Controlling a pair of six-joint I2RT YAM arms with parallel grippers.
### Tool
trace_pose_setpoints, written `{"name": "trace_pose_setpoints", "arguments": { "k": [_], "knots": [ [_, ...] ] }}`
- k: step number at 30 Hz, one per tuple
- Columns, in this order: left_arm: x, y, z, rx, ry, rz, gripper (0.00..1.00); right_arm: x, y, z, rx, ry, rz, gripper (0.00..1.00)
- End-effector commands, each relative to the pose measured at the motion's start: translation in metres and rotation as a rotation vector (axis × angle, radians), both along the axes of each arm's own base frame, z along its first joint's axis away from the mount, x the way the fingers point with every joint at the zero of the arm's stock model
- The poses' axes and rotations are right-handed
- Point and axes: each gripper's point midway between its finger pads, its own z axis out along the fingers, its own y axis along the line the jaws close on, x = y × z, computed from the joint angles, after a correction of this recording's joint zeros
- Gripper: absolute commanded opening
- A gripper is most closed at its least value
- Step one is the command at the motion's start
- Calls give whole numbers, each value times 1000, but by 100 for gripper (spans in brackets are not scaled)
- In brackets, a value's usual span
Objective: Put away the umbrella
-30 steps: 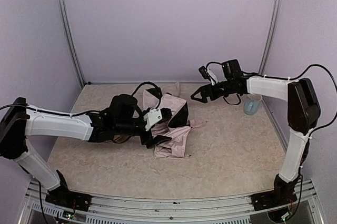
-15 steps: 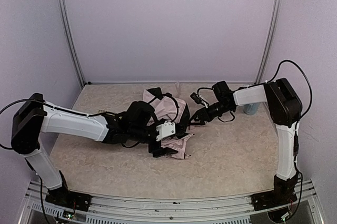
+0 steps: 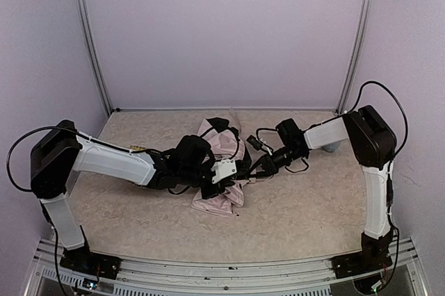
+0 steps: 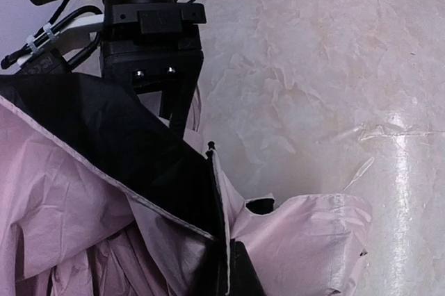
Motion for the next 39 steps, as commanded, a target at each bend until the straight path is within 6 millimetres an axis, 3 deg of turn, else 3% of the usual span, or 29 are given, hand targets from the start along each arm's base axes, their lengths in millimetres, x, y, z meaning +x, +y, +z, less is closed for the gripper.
{"name": "trace_pose_setpoints", "arguments": {
  "k": [1,6,10,12,15,19,21,27,33,35,39],
  "knots": [
    [0,-12,48,-120,-6,-13,0,-33,-3,17,37,34,56,15],
    [-6,-13,99,-242,25,-24,0,-65,-11,14,-5,95,97,8],
    [20,2,126,-345,66,67,0,-94,-19,10,-25,147,133,8],
    [49,18,117,-347,99,175,0,-101,-19,6,-46,159,139,8],
    [74,31,94,-325,167,263,0,-109,-20,4,-52,186,148,10],
    [86,34,53,-276,228,302,0,-110,-21,4,-54,183,135,16],
    [85,32,35,-257,269,294,0,-105,-21,10,-55,154,115,29],
    [82,32,-3,-215,351,282,0,-60,-30,40,-134,-27,-78,52],
    [81,36,-22,-210,421,274,0,-15,-48,74,-285,-241,-300,58],
    [81,36,-23,-218,434,276,0,-18,-37,95,-276,-336,-298,59],
    [82,37,-21,-229,437,281,0,-56,24,145,-96,-468,-188,63]
  ]
}}
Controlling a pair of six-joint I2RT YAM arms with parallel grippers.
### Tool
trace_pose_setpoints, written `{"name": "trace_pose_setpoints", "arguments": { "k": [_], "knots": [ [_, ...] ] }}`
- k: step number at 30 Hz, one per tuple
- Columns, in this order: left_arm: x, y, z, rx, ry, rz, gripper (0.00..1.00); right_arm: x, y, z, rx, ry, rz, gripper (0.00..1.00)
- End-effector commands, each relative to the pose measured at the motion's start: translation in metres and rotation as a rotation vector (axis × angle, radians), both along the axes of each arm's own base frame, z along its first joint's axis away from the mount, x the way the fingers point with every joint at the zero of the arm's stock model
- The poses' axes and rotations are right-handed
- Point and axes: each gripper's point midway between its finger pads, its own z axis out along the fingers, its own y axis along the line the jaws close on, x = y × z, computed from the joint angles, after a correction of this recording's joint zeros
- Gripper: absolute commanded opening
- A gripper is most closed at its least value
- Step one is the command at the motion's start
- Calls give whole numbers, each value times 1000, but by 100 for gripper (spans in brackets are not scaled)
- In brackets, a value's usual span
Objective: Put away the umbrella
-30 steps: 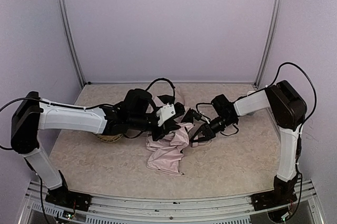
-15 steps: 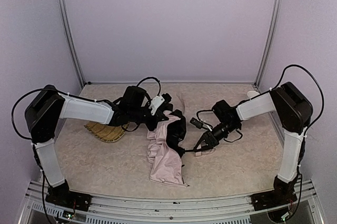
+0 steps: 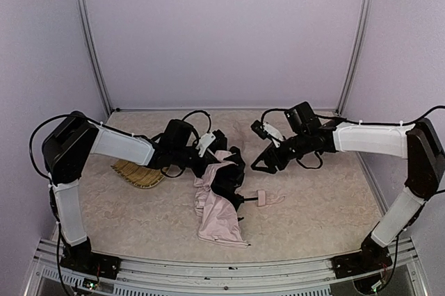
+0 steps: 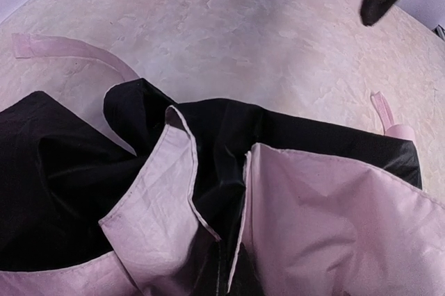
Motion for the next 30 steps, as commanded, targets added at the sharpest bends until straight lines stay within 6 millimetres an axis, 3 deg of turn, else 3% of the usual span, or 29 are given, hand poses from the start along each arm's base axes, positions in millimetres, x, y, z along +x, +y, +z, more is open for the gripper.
{"name": "trace_pose_setpoints", "arguments": {
  "k": [1,2,4,8,14,20,22,27,29,30],
  "knots": [
    [-2,-1,-7,-13,41,-4,0,-33,70,65,151,-205,117,64],
    [-2,-1,-6,-14,40,-1,0,-49,88,69,174,-219,156,65],
    [0,-1,-6,-16,40,7,0,-63,110,72,195,-230,176,67],
    [5,0,-8,-8,40,31,0,-79,138,56,180,-147,215,80],
    [10,3,-7,-3,39,62,0,-71,143,19,81,-43,139,77],
    [14,6,-10,1,40,83,0,-58,138,22,57,-58,53,74],
    [14,6,-10,0,40,84,0,-57,135,24,61,-61,36,64],
    [16,6,-1,-13,24,87,2,-63,137,26,95,18,58,19],
    [17,7,7,-25,13,91,10,-64,136,35,135,40,62,1],
    [18,8,11,-30,6,93,17,-64,136,42,159,46,65,0]
  ]
}}
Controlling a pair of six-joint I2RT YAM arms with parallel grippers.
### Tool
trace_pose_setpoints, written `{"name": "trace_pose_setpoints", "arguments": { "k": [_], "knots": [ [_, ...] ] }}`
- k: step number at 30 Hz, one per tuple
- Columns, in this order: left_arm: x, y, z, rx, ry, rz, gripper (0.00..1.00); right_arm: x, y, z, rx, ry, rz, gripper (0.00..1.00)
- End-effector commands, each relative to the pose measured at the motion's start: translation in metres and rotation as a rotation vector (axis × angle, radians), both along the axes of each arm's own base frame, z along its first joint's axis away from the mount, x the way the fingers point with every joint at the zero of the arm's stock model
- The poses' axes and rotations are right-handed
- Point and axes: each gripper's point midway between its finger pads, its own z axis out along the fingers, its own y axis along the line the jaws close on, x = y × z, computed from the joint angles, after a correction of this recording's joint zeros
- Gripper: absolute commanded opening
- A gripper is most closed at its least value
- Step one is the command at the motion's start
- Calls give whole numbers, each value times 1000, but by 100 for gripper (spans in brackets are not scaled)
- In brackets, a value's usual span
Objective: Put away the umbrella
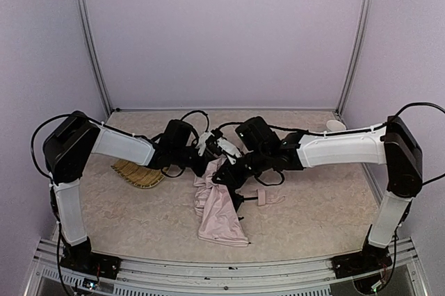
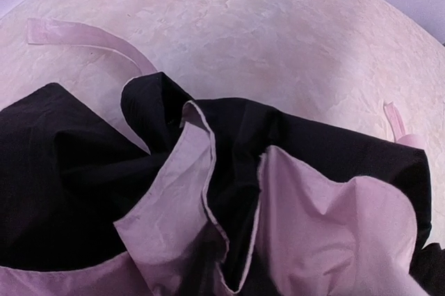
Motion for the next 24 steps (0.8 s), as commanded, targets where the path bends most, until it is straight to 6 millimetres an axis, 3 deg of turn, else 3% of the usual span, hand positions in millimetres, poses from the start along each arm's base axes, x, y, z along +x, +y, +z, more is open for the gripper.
{"name": "trace_pose_setpoints", "arguments": {
  "k": [1,3,5,9,12,15,20,24],
  "knots": [
    [11,5,17,-20,-32,37,28,0,0,41,123,38,3,0],
    [16,9,28,-31,-55,61,53,0,-5,54,163,42,8,0],
    [23,19,44,-35,-102,115,68,-1,-10,64,203,53,11,0],
    [36,55,81,-84,-203,268,77,-2,-18,82,275,41,16,0],
    [21,81,112,-159,-268,348,84,-2,-19,93,321,21,21,0],
    [-19,84,134,-206,-315,339,83,-2,-19,98,357,6,28,0],
    [-116,66,137,-254,-350,169,69,2,-24,86,380,15,-2,0],
    [-158,64,132,-347,-306,108,60,-1,-24,82,417,33,-3,0]
  ]
}}
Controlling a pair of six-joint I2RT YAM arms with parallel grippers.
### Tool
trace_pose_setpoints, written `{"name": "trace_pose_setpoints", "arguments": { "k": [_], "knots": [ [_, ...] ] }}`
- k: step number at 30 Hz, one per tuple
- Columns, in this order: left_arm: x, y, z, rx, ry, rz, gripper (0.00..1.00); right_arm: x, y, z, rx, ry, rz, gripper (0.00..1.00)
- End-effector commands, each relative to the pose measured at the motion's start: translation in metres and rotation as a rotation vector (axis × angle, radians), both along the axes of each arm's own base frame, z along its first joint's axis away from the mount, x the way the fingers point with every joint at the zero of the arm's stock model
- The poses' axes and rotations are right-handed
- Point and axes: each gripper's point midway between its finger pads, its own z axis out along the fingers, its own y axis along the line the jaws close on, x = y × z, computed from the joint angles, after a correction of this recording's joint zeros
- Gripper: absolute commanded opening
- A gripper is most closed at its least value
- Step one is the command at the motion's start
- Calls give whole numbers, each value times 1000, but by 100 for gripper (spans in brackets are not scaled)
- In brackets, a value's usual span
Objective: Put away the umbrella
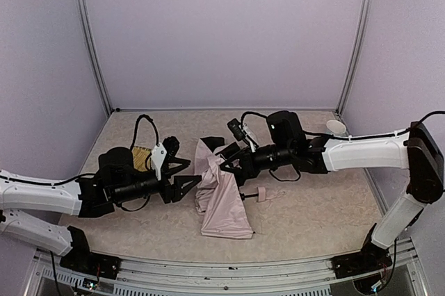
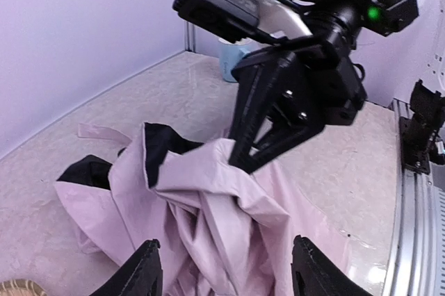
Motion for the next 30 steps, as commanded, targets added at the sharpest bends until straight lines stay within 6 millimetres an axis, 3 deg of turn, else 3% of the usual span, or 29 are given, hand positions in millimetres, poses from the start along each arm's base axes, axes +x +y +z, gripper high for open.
{"name": "trace_pose_setpoints", "arguments": {
  "k": [1,7,11,15,20,30],
  "knots": [
    [-21,4,-8,-70,22,-4,60,2,0,23,116,-22,-13,0],
    [-41,-34,-33,55,-4,-87,71,5,-3,20,152,2,-57,0],
    [-18,-38,-55,153,-27,21,71,5,-2,19,160,-1,-63,0],
    [-5,-52,-69,229,-58,34,53,1,-2,21,162,-12,-44,0],
    [-2,-57,-78,226,-41,14,3,0,-8,25,147,-44,-44,0],
    [-26,-35,-93,153,68,-120,0,50,-60,23,74,-69,-148,0]
  ]
}}
